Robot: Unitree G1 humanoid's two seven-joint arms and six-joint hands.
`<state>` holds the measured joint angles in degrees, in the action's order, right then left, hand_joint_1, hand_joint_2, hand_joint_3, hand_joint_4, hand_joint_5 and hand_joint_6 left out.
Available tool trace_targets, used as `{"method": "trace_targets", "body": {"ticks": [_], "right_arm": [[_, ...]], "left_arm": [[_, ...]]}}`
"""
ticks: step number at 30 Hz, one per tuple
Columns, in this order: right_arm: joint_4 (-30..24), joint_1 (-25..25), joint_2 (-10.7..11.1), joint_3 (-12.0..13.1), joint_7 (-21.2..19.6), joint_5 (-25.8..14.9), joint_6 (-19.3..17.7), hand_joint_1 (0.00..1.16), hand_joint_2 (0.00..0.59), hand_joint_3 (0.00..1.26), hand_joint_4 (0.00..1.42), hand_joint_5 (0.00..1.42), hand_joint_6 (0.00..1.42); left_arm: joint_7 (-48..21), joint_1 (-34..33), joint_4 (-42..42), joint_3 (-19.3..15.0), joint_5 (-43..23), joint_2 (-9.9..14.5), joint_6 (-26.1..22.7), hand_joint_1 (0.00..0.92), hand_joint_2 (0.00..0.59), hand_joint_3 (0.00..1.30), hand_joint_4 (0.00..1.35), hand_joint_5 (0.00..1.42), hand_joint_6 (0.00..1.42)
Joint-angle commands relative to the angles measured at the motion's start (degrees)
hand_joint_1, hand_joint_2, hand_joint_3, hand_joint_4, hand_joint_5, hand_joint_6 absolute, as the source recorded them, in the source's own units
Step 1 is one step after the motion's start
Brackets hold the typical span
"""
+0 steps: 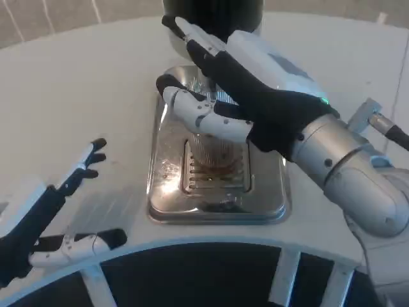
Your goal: Grasp the cup under the faucet to collect the drink, then remove the cup.
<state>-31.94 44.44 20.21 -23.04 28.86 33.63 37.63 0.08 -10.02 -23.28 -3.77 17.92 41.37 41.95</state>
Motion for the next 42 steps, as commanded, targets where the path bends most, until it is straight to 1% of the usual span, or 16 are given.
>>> {"method": "trace_targets", "body": {"ticks": [1, 7, 10, 21, 26, 33, 37, 42], "right_arm": [[-1.3, -0.4, -0.5, -2.2, 3.3, -1.1, -1.9, 0.09, 0.490, 0.00, 0.00, 0.00, 0.00], [-1.4, -0.5, -0.3, -2.1, 3.8, -0.8, -1.8, 0.09, 0.491, 0.00, 0.00, 0.00, 0.00], [-1.3, -0.6, 0.0, -2.2, 4.2, -0.5, -2.0, 0.09, 0.495, 0.00, 0.00, 0.00, 0.00], [-0.9, -0.6, 0.1, -2.7, 4.7, 0.2, -2.9, 0.09, 0.499, 0.00, 0.00, 0.00, 0.00], [-0.7, -0.6, 0.2, -2.8, 5.2, 0.6, -3.3, 0.09, 0.500, 0.00, 0.00, 0.00, 0.00], [0.0, -0.1, 0.1, -2.6, 5.9, 0.8, -3.5, 0.09, 0.500, 0.00, 0.00, 0.00, 0.00], [-0.1, -0.1, 0.0, -2.6, 6.2, 1.2, -3.5, 0.10, 0.499, 0.00, 0.00, 0.00, 0.00], [0.1, -0.1, -0.3, -2.4, 6.3, 1.3, -3.3, 0.10, 0.497, 0.00, 0.00, 0.00, 0.00]], "left_arm": [[-2.4, -1.5, 1.5, 0.8, -1.7, -2.7, -3.9, 0.145, 0.020, 0.00, 0.00, 0.19, 0.24], [-3.5, -3.9, 2.5, 1.5, -1.7, -6.0, -8.2, 0.149, 0.026, 0.00, 0.00, 0.19, 0.24], [-3.5, -5.2, 2.4, 1.8, -1.2, -7.3, -9.9, 0.150, 0.027, 0.00, 0.00, 0.19, 0.24], [-3.1, -9.5, 0.6, 3.4, -0.5, -9.4, -13.6, 0.152, 0.027, 0.00, 0.00, 0.19, 0.23], [-3.1, -11.6, -0.7, 4.0, -0.5, -10.7, -14.6, 0.155, 0.025, 0.00, 0.00, 0.19, 0.22], [-2.4, -15.5, -4.4, 5.6, 0.0, -11.9, -14.5, 0.163, 0.026, 0.00, 0.00, 0.19, 0.22], [-1.7, -17.8, -7.0, 6.1, 0.8, -12.5, -14.2, 0.205, 0.023, 0.00, 0.00, 0.20, 0.23], [-0.7, -20.3, -10.3, 6.5, 1.5, -13.2, -13.7, 0.212, 0.024, 0.00, 0.00, 0.20, 0.23]]}}
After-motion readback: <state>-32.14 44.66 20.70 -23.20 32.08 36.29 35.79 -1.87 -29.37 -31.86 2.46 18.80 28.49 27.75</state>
